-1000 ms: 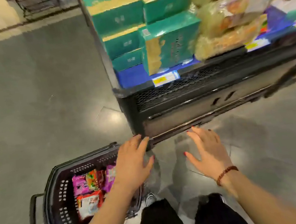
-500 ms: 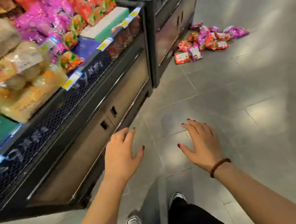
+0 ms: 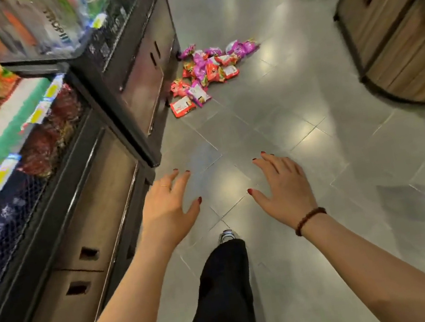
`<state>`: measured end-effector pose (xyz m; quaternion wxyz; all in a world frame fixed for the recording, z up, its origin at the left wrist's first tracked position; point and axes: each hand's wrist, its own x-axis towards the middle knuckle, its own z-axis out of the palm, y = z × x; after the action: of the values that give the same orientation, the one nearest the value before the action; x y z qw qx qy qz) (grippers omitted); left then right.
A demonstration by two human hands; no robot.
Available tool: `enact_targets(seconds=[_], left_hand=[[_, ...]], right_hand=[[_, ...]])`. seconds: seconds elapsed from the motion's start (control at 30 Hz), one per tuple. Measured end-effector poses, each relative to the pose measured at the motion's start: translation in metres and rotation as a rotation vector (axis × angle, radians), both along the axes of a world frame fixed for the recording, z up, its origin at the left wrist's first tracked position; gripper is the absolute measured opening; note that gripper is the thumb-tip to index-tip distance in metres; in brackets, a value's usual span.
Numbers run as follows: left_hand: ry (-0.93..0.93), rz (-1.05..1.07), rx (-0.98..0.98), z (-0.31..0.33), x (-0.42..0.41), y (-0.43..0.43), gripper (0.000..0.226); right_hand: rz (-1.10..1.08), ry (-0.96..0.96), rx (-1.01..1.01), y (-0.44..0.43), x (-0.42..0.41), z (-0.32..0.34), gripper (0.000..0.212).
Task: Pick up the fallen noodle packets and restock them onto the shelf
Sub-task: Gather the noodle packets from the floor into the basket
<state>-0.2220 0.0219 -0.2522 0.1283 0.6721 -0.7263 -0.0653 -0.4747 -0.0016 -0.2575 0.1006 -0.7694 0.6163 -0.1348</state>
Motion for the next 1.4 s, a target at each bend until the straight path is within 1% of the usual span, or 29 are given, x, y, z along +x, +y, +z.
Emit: enact_targets(seconds=[0.1,0.23,0.4,0.57,0.73,0.8,0.9,1.03,1.2,1.3,1.4], left_hand=[[-0.008,-0.026,0.013,-0.008,-0.002,-0.079,0.06],[0.002,-0.055,0.063,-0.002,-0.01,-0.178,0.063],[0.019,-0.096,0.054,0.009,-0.028,-0.287,0.062],[0.019,-0.105,0.054,0.001,-0.051,-0.396,0.062],[-0.004,-0.084,0.031,-0.007,-0.082,-0.517,0.062],[0.003,-0.059,0.036,-0.001,-0.098,-0.564,0.063],[-0.007,-0.08,0.009,0.01,-0.12,-0.632,0.062],[0.0,-0.071,0.03,0.019,-0.143,-0.707,0.06],[0.004,-0.09,0.056,0.008,-0.166,-0.81,0.061],[0.014,-0.103,0.03,-0.004,-0.178,-0.884,0.058],[0.036,-0.109,0.045,-0.011,-0.19,-0.964,0.06]], right_hand=[[-0.024,0.037,0.002,-0.075,-0.007,-0.004,0.057],[-0.068,0.01,0.063,-0.161,-0.013,0.001,0.06],[-0.089,-0.011,0.092,-0.254,-0.032,0.005,0.057],[-0.086,0.011,0.102,-0.367,-0.064,-0.001,0.062],[-0.045,0.037,0.106,-0.502,-0.103,-0.006,0.061],[-0.042,0.024,0.107,-0.552,-0.119,-0.003,0.06],[-0.042,0.016,0.101,-0.623,-0.142,0.004,0.059],[-0.064,0.017,0.091,-0.701,-0.165,0.012,0.06],[-0.088,0.004,0.091,-0.802,-0.191,0.003,0.061],[-0.1,0.013,0.088,-0.871,-0.204,-0.004,0.061],[-0.102,0.024,0.085,-0.944,-0.218,-0.008,0.06]])
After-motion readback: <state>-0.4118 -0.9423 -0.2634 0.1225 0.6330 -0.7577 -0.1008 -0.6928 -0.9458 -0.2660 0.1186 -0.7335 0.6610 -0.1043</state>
